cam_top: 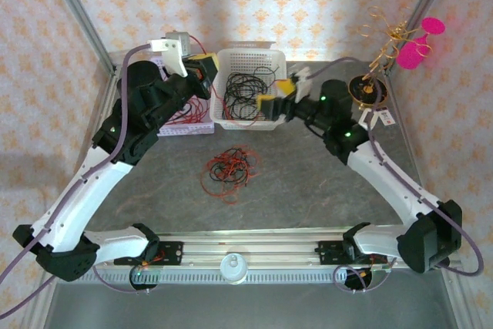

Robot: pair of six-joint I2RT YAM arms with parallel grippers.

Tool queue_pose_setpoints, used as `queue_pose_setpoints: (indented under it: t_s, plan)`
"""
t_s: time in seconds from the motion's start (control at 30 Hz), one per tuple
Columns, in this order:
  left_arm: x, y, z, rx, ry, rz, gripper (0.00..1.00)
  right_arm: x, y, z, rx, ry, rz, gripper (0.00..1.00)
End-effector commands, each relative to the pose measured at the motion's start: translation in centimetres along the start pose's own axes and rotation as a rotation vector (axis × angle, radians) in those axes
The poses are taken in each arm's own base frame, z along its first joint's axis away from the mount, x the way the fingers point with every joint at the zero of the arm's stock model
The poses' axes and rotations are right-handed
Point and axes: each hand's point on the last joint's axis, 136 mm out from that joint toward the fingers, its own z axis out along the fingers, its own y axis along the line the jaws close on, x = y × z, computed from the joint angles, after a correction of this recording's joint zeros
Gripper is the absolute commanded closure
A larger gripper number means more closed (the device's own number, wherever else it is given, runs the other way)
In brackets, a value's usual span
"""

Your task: Untangle the cables

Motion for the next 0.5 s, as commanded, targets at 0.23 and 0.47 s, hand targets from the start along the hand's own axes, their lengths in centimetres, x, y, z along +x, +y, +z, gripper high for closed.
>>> queue_pose_setpoints:
  t_s: [0.23, 0.47]
  plan:
    - [-5.1, -0.1, -3.3, -0.055, -0.109, 0.051, 1.00, 4.9, -14.6, -6.6, 0.349, -0.049, 0.568, 0.16]
    - [-7.2, 0.2, -4.6, -0.104, -0.159, 0.089, 1.00, 10.6, -18.2, -8.6, 0.378, -0.041, 0.798, 0.20]
